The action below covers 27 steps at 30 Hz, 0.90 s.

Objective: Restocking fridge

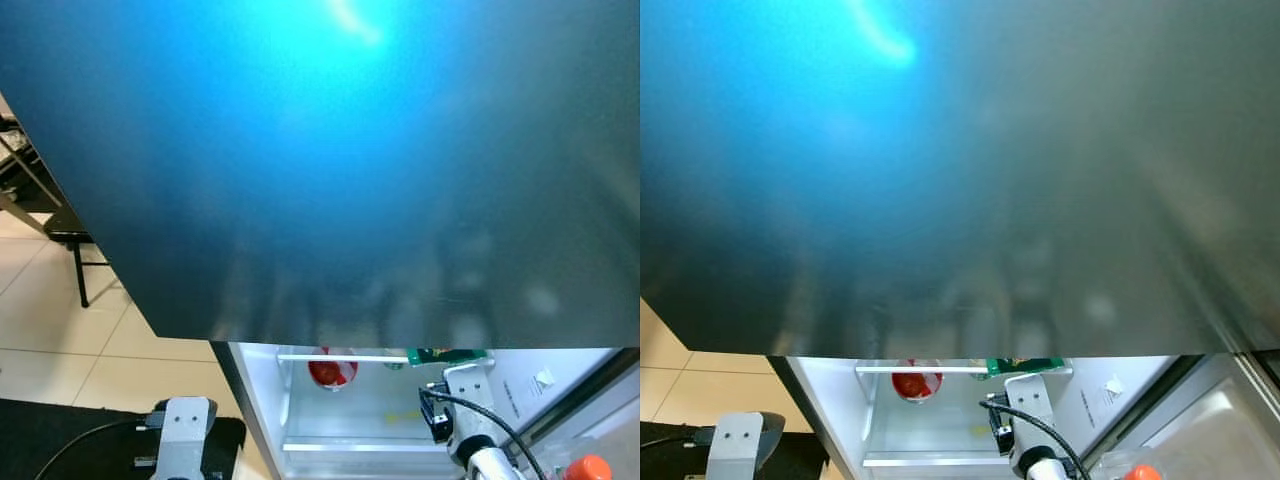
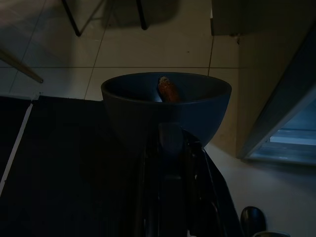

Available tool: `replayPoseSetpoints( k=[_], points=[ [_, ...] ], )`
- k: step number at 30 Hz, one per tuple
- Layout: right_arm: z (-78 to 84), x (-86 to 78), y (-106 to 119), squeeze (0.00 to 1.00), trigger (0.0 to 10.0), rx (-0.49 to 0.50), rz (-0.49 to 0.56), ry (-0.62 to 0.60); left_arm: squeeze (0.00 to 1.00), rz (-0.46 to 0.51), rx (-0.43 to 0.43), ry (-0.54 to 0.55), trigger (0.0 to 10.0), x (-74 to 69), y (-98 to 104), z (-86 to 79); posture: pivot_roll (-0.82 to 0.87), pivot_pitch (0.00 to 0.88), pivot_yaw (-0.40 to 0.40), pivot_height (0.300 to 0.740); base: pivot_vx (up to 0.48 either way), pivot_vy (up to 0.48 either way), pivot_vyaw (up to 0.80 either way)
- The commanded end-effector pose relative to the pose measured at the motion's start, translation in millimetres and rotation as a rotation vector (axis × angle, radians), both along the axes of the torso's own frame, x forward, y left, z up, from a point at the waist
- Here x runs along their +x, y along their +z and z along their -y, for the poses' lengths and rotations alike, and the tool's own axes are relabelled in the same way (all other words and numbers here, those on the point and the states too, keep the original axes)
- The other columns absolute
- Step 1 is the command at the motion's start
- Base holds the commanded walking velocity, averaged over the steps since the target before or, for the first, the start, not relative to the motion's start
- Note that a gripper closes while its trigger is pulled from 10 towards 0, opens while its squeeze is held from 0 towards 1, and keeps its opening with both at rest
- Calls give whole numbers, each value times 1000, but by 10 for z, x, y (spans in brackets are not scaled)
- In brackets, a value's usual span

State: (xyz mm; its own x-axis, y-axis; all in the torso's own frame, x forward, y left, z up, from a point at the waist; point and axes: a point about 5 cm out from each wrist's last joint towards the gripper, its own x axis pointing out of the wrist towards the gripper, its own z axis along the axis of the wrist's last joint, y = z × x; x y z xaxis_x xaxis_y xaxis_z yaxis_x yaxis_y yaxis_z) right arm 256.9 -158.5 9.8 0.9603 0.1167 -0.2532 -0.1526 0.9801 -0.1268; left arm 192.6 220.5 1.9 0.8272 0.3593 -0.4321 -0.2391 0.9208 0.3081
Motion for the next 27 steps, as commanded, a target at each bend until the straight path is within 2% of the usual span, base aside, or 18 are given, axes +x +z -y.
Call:
replayPoseSetpoints(
  k=[1,6,7,8,12,16,17,19,21,22,23,27],
  points=[
    [2,-46,-55,0,10000,1,-27,-2,0,2,-5,2,10000,-37,-6,-18,-74,108,18,740,0,0,0],
    [2,-47,-56,0,10000,-1,-27,-2,0,-7,-27,-16,10000,-41,-23,1,-75,107,18,740,0,0,0],
    [2,-47,-56,0,10000,-2,-26,-2,0,-14,-45,-36,10000,-48,-36,19,-74,106,18,740,0,0,0],
    [2,-44,-53,0,10000,-4,-24,-2,0,-25,-102,-97,10000,-76,-58,82,-75,104,19,740,0,0,0],
    [5,-42,-49,0,10000,-6,-22,-2,0,-30,-158,-158,10000,-121,-54,134,-75,104,19,740,0,0,0],
    [23,-37,-43,0,10000,-10,-20,-5,0,-42,-219,-215,10000,-257,6,112,-76,103,17,740,0,0,0],
    [31,-37,-42,0,10000,-11,-20,-5,0,-55,-220,-227,10000,-321,16,98,-76,103,17,740,0,0,0],
    [36,-37,-42,0,10000,-12,-20,-6,0,-65,-219,-234,10000,-362,22,91,-76,103,17,740,0,0,0],
    [63,-39,-43,0,10000,-17,-22,-7,0,-91,-257,-296,10000,-523,60,104,-63,105,20,740,0,0,0],
    [72,-39,-45,0,10000,-20,-23,-7,0,-95,-280,-344,10000,-558,82,127,-61,106,19,740,0,0,0],
    [82,-35,-44,0,10000,-22,-24,-6,0,-95,-315,-424,10000,-564,117,179,-55,106,16,740,0,0,0],
    [66,-10,-35,0,10000,-25,-22,3,0,-91,-382,-515,10000,-491,173,264,-53,106,16,740,0,0,0]
  ],
)
